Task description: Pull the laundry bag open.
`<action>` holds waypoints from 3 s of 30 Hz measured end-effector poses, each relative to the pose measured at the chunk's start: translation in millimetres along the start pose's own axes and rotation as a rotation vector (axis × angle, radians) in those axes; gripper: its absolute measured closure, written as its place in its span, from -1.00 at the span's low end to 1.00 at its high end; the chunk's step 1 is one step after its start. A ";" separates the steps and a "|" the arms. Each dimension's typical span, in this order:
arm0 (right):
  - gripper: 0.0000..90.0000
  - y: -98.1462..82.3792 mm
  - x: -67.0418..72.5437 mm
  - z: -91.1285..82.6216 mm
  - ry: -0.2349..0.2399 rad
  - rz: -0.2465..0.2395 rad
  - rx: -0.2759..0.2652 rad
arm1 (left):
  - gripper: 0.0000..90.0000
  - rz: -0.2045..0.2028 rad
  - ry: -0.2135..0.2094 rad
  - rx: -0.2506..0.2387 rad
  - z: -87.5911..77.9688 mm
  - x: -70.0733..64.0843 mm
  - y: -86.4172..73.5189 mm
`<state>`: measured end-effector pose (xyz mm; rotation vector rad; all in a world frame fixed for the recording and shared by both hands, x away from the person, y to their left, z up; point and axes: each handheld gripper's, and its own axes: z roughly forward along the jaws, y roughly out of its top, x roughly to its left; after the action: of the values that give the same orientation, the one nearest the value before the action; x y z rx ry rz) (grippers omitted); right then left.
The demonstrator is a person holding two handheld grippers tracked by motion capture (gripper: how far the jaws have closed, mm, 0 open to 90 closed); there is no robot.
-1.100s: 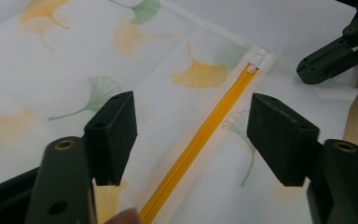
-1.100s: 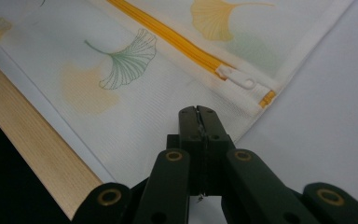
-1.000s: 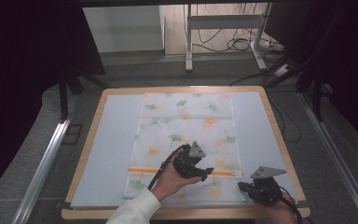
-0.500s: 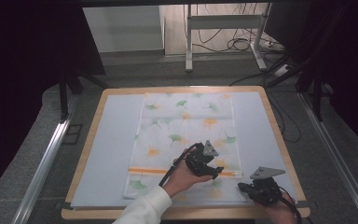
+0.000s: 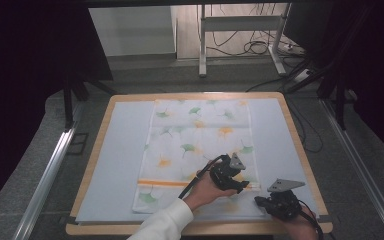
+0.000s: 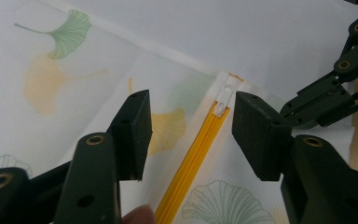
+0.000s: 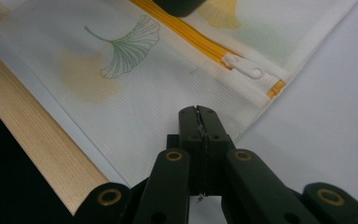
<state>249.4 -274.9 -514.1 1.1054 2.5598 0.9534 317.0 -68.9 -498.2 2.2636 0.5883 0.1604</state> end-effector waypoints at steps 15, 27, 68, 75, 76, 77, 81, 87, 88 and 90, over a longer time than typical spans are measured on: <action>0.98 -0.4 -2.0 0.2 0.017 0.002 -0.001 | 0.28 0.065 -0.034 0.059 25.0 -6.8 16.5; 0.98 -0.5 -2.9 0.1 0.025 0.009 0.000 | 0.40 0.089 -0.036 0.088 39.9 -12.4 19.8; 0.98 -0.8 -6.1 0.4 0.040 0.013 -0.001 | 0.90 0.081 -0.088 0.103 38.7 -9.2 14.2; 0.98 -0.7 -6.2 0.4 0.041 0.013 -0.001 | 0.99 0.067 -0.100 0.093 37.6 -10.2 15.0; 0.98 -0.7 -6.3 0.4 0.041 0.013 -0.001 | 0.98 0.067 -0.100 0.094 38.0 -9.9 15.3; 0.98 -0.7 -6.3 0.5 0.041 0.013 -0.001 | 0.98 0.069 -0.099 0.098 38.2 -9.8 15.7; 0.98 -0.6 -5.9 0.7 0.041 0.016 -0.003 | 0.97 0.089 -0.094 0.105 40.0 -11.9 17.2; 0.98 -0.6 -6.1 0.7 0.040 0.015 -0.003 | 0.81 0.126 -0.098 0.122 42.2 -15.5 20.0; 0.98 -0.6 -6.3 0.7 0.040 0.015 -0.003 | 0.79 0.130 -0.092 0.124 43.0 -16.9 20.7; 0.98 -0.5 -6.5 0.8 0.039 0.014 -0.003 | 0.74 0.156 -0.089 0.129 44.2 -19.2 22.1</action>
<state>254.0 -279.3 -515.5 1.1158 2.5841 0.9911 321.0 -120.1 -511.5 2.4288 0.3845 0.0998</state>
